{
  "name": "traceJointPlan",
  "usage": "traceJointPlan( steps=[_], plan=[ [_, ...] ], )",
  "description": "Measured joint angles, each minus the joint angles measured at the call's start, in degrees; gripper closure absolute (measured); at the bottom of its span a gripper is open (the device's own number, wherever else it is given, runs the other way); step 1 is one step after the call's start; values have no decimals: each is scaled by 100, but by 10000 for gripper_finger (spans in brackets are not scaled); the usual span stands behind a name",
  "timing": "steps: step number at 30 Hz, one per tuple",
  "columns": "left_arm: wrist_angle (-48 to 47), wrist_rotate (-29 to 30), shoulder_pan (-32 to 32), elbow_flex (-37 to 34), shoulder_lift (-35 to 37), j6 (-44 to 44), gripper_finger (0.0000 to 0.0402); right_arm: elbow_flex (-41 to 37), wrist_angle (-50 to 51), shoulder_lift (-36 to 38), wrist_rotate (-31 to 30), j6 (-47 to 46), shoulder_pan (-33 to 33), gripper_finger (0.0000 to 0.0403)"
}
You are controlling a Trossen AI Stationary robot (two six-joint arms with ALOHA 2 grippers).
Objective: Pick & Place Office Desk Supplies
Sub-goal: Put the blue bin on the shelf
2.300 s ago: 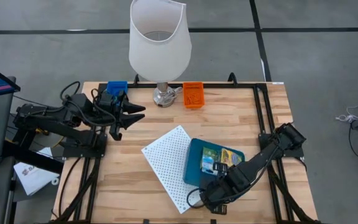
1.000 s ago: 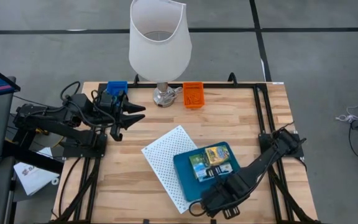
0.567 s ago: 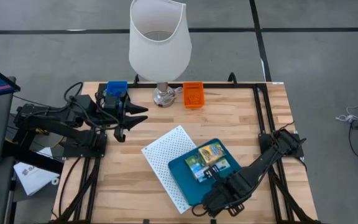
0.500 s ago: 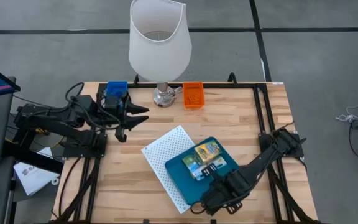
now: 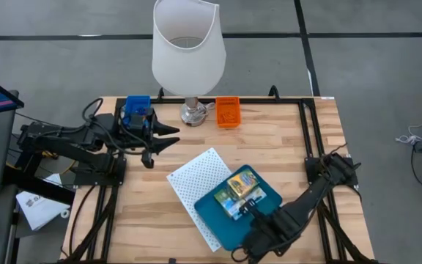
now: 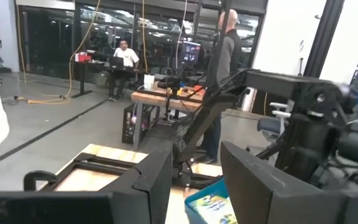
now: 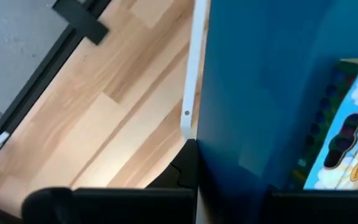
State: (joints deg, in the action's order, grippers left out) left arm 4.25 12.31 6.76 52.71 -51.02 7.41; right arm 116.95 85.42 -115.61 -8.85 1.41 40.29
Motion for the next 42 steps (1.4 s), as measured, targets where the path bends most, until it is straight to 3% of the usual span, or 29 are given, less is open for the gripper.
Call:
traceJointPlan(
  steps=[9,16,20,28,42],
  plan=[
    [-17,123,0,0,-5,-96,270,27,86,-65,-2,34,135,403],
    [-19,123,0,0,-5,-70,270,1350,431,-1202,-34,213,52,403],
    [-20,123,0,0,-5,-1,270,1807,447,-1480,82,-40,17,403],
    [-33,119,68,0,-5,46,270,1733,471,-1386,412,-868,-16,403],
    [-39,117,67,0,-5,38,270,1733,446,-1386,445,-695,43,403]
  ],
)
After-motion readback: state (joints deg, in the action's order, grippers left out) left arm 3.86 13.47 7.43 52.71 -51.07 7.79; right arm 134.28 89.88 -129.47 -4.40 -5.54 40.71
